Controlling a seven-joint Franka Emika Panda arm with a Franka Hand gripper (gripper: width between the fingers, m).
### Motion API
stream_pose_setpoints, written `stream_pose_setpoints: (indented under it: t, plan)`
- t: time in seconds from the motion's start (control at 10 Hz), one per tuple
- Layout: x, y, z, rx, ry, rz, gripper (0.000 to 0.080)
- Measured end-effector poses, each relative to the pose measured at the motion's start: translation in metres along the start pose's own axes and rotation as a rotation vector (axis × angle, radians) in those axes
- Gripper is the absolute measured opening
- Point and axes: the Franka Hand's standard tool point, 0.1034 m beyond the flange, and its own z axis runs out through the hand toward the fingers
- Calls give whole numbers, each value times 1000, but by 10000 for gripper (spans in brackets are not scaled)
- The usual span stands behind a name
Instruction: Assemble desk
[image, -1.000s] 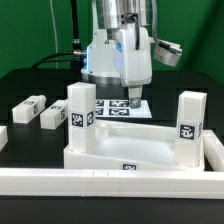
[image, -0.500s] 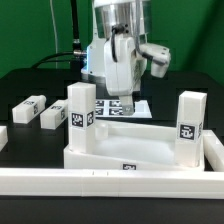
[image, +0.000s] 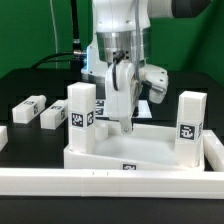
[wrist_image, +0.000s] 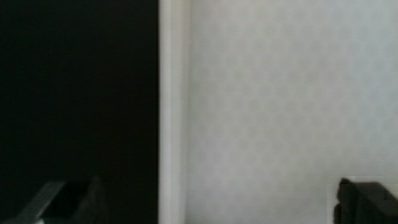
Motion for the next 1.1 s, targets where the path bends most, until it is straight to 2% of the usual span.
stream_pose_setpoints:
  t: [0.3,0.4,0.5,0.6,0.7,0.8,0.9,1.1]
  plan:
    - [1,2,6,-10,6,-12,649]
    - [1,2,7,-10,6,-14,554]
    - [1,2,7,-11,7,-17,554]
    - [1,2,7,-11,7,-18,355]
    - [1,2,7,-12,7,-19,207]
    - [1,2,7,-12,7,-19,207]
    - [1,1,6,-7,7,-23,63]
    - [1,1,6,-7,7,-25,63]
